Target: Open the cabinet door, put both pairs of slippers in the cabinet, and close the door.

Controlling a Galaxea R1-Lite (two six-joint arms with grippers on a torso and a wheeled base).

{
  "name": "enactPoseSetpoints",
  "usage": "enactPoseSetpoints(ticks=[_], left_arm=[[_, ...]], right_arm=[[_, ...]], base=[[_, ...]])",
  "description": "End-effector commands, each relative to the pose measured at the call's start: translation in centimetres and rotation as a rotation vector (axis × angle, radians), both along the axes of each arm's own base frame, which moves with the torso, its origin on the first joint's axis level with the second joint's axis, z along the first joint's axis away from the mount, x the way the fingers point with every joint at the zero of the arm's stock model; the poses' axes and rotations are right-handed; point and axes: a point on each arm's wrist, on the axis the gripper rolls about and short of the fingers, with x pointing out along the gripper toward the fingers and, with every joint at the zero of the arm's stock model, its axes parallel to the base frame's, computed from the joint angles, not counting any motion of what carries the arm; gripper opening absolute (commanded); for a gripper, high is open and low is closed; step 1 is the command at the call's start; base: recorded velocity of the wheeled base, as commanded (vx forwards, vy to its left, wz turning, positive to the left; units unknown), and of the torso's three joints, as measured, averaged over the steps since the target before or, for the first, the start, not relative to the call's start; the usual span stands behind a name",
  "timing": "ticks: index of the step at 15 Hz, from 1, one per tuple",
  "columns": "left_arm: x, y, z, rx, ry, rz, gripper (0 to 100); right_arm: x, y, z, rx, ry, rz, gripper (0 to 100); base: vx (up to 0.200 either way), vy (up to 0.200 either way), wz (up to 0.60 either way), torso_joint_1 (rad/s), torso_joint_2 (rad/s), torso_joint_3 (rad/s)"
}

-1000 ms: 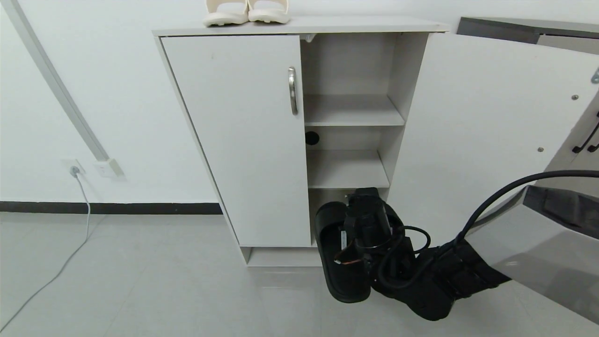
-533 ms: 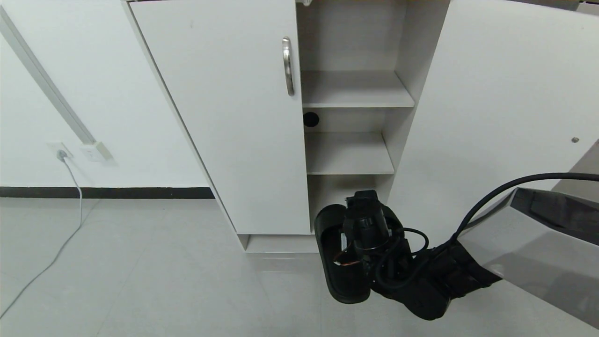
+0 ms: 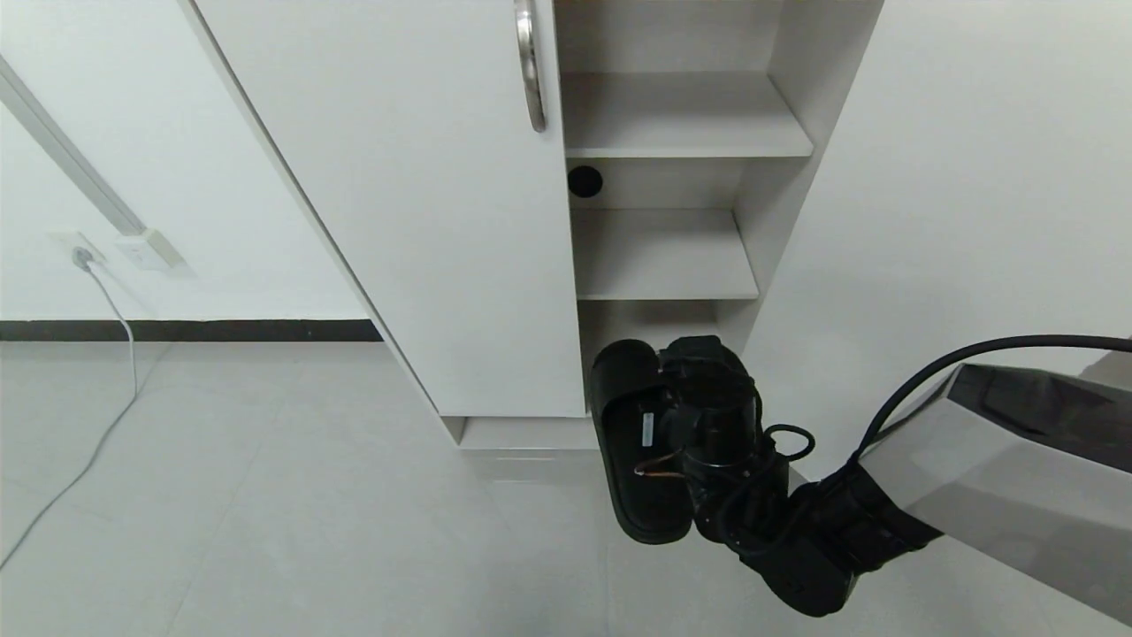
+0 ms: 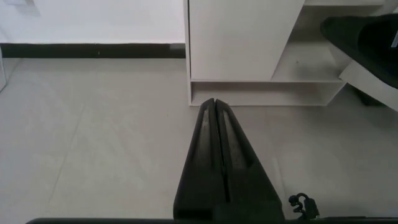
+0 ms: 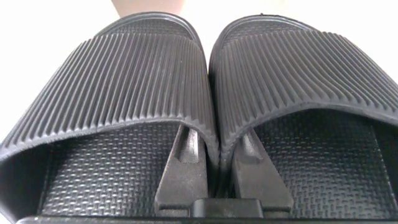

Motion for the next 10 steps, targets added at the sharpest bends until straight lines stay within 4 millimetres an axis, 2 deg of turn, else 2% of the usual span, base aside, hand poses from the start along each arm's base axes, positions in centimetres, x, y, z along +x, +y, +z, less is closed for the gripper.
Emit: enactPoseSetpoints(ticks=[1, 3, 10], left_arm=[[0.0, 0.0, 0.0, 0.000, 0.001, -0.001, 0], [0.0, 0.0, 0.0, 0.000, 0.001, 0.000, 0], [0.0, 0.0, 0.0, 0.000, 0.001, -0.001, 0]], right_arm=[[-0.2, -0.5, 0.0, -0.029, -0.054, -0.002, 0], [-0.1, -0.9, 0.9, -0.024, -0.127, -0.013, 0], [0.0, -1.5, 2.7, 0.020, -0.175, -0.034, 0]], base=[[0.000, 0.000, 0.00, 0.002, 0.00, -0.203], [0.000, 0.000, 0.00, 0.002, 0.00, -0.161], [0.000, 0.000, 0.00, 0.000, 0.00, 0.000]])
